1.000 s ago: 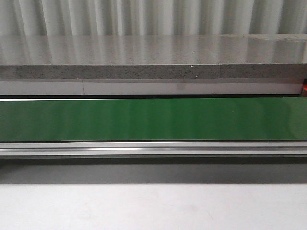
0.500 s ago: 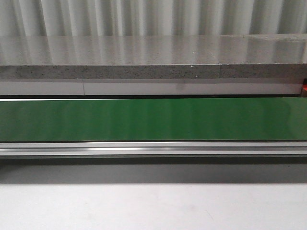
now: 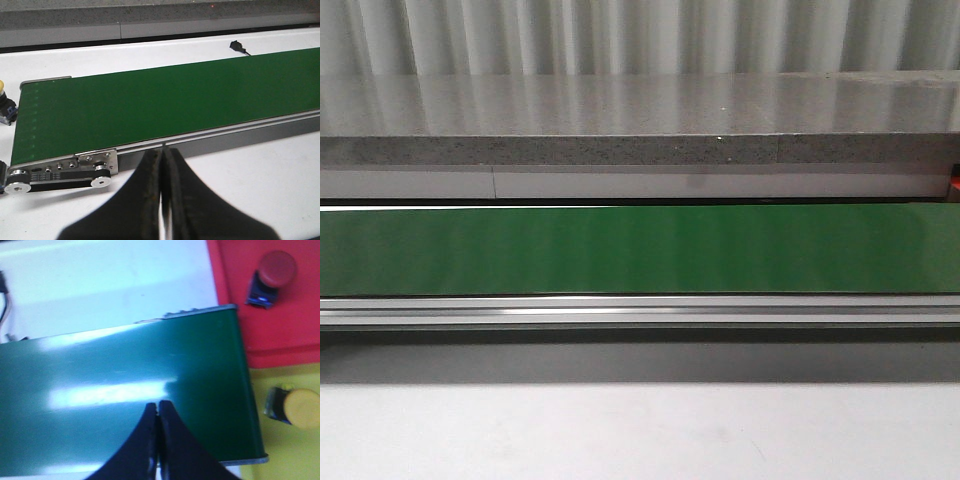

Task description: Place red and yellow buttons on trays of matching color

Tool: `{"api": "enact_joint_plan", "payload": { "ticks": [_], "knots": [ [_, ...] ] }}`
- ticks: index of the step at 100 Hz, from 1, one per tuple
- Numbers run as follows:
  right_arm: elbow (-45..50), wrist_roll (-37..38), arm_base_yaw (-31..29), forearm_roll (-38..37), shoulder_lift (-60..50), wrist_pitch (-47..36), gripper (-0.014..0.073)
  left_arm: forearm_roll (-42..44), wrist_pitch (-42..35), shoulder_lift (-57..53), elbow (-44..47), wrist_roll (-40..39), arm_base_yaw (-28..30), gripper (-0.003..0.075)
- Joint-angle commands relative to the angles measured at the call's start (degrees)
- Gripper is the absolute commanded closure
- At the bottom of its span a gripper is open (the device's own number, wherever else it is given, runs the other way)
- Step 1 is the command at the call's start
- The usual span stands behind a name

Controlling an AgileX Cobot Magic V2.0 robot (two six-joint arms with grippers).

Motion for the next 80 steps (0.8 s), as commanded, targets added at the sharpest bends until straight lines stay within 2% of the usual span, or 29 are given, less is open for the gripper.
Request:
{"api": "enact_joint_plan", "payload": {
  "ticks": [1, 16, 37, 56, 80],
  "knots": [
    [-1.4, -3.0, 4.2, 0.1, -3.6, -1.8, 0.0661, -0.6, -3.7, 0.6, -1.3, 0.3, -0.6, 0.074],
    [0.2, -5.9, 11.0, 0.1, -6.7, -3.0, 0.0661, -0.6, -3.7, 0.6, -1.3, 0.3, -0.6, 0.074],
    [8.7, -7.1, 16.9, 0.1, -14.2, -9.1, 0.0661, -0.8, -3.9, 0.6, -1.3, 0.3, -0.6, 0.074],
    [18.5, -7.1, 19.8, 0.1, -23.9, -13.6, 0.0661, -0.8, -4.0, 0.6, -1.3, 0.3, -0.6, 0.074],
    [29.3, -7.1, 20.2, 0.1, -38.8, -14.2, 0.0661, -0.8, -5.6, 0.6, -1.3, 0.3, -0.6, 0.074]
  ]
}}
